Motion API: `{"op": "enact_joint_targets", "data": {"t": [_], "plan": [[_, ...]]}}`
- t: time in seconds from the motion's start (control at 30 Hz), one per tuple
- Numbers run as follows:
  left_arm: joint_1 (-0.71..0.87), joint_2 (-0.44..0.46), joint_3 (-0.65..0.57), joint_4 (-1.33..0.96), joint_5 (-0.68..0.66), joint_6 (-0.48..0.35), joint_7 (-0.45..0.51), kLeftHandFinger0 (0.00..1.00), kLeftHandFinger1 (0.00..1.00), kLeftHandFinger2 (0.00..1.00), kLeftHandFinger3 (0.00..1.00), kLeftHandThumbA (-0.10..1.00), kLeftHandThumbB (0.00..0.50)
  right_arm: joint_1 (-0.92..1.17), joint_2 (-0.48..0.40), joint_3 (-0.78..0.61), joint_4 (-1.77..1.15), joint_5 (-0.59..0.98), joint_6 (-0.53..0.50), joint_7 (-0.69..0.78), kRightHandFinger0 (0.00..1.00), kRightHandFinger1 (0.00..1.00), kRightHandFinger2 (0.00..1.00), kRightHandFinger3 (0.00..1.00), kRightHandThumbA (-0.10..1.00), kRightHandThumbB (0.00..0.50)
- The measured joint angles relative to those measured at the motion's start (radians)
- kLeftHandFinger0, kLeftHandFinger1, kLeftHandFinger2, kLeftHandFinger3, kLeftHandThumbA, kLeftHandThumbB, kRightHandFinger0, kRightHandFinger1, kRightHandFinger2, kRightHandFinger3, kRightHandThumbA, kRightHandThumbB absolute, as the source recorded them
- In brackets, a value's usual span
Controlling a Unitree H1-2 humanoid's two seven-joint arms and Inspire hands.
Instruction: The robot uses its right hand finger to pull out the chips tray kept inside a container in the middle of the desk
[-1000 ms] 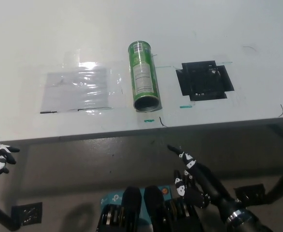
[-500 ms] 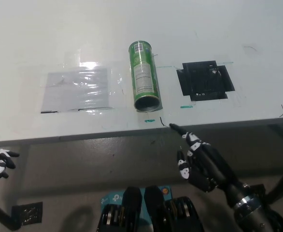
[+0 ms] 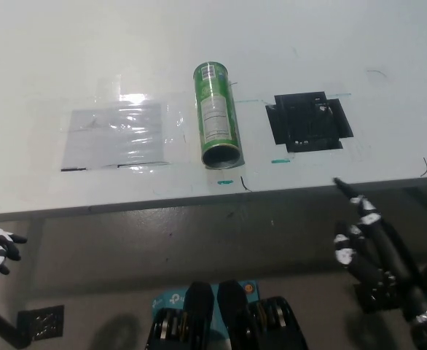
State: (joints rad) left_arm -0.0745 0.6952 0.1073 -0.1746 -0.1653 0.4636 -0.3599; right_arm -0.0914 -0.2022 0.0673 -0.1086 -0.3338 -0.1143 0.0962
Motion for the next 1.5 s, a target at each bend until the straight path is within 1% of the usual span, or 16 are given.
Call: {"op": "enact_joint_targets", "data": {"t": [0.03,0.07,0.13,0.2,0.3,0.57,0.6,0.67,0.7,0.73,0.77,0.87,0.9,1.07,1.4,1.5], "plan": [[0.001,0.000,0.000,0.000,0.000,0.000,0.000,0.51,0.58,0.68,0.83,0.10,0.000,0.004,0.004,-0.010,0.002,0.004,0.000,-0.003,0.02,0.01,1.00,1.00,-0.10,0.229],[0.002,-0.001,0.000,0.000,0.000,0.000,0.000,0.50,0.57,0.68,0.83,0.09,0.000,0.014,0.014,-0.030,0.008,0.016,0.001,-0.006,0.17,0.04,1.00,1.00,-0.10,0.229],[0.008,-0.002,0.002,0.000,0.000,0.000,0.000,0.50,0.56,0.67,0.84,0.09,0.000,0.027,0.030,-0.055,0.025,0.045,0.001,-0.010,0.19,0.05,1.00,1.00,-0.10,0.223],[0.014,-0.006,0.003,-0.001,0.000,0.000,0.000,0.49,0.56,0.67,0.83,0.10,0.000,0.036,0.046,-0.076,0.049,0.066,0.001,-0.017,0.07,0.01,1.00,1.00,-0.10,0.207],[0.023,-0.016,0.008,-0.001,0.000,-0.002,0.001,0.47,0.55,0.67,0.83,0.10,0.000,0.042,0.076,-0.117,0.088,0.093,0.001,-0.034,0.00,0.00,1.00,1.00,-0.10,0.216],[0.027,-0.031,0.009,-0.001,0.001,-0.001,0.001,0.48,0.56,0.67,0.82,0.07,0.000,0.035,0.143,-0.232,0.186,0.186,-0.002,-0.083,0.00,0.00,1.00,1.00,-0.10,0.188],[0.028,-0.031,0.009,-0.001,0.001,0.000,0.001,0.49,0.58,0.68,0.83,0.08,0.000,0.034,0.150,-0.244,0.186,0.199,0.001,-0.086,0.00,0.01,1.00,1.00,-0.10,0.148],[0.028,-0.031,0.009,-0.001,0.001,0.000,0.001,0.52,0.58,0.68,0.84,0.10,0.000,0.026,0.170,-0.277,0.184,0.239,0.028,-0.091,0.00,0.00,1.00,1.00,-0.10,0.137],[0.027,-0.032,0.009,-0.001,0.001,0.000,0.001,0.52,0.58,0.68,0.84,0.10,0.000,0.022,0.180,-0.293,0.182,0.257,0.046,-0.094,0.00,0.00,0.97,1.00,-0.10,0.138],[0.027,-0.032,0.009,-0.001,0.001,0.000,0.001,0.53,0.59,0.70,0.84,0.11,0.000,0.021,0.186,-0.302,0.181,0.267,0.056,-0.096,0.00,0.00,0.85,1.00,-0.10,0.149],[0.027,-0.032,0.009,-0.001,0.001,0.000,0.001,0.53,0.60,0.70,0.84,0.11,0.000,0.014,0.199,-0.323,0.177,0.291,0.082,-0.101,0.00,0.00,0.77,0.94,-0.10,0.145],[0.027,-0.032,0.009,-0.001,0.001,0.000,0.001,0.52,0.59,0.70,0.84,0.11,0.000,-0.004,0.212,-0.351,0.178,0.329,0.132,-0.115,0.00,0.00,0.68,0.87,-0.10,0.134],[0.027,-0.033,0.009,-0.001,0.001,0.000,0.001,0.48,0.57,0.69,0.84,0.10,0.000,-0.010,0.214,-0.356,0.177,0.336,0.145,-0.119,0.00,0.00,0.68,0.88,-0.10,0.125],[0.027,-0.035,0.009,-0.001,0.001,0.000,0.001,0.48,0.57,0.70,0.86,0.07,0.000,-0.018,0.214,-0.366,0.177,0.366,0.185,-0.132,0.00,0.05,0.66,0.91,-0.10,0.112],[0.028,-0.062,0.009,-0.001,0.001,0.000,0.001,0.51,0.58,0.69,0.86,0.06,0.000,-0.019,0.200,-0.369,0.158,0.382,0.239,-0.156,0.00,0.00,0.67,0.91,-0.10,0.113],[0.028,-0.071,0.009,-0.001,0.001,0.000,0.001,0.51,0.58,0.69,0.84,0.08,0.000,-0.024,0.190,-0.369,0.157,0.388,0.250,-0.160,0.00,0.00,0.69,0.94,-0.10,0.099]]}}
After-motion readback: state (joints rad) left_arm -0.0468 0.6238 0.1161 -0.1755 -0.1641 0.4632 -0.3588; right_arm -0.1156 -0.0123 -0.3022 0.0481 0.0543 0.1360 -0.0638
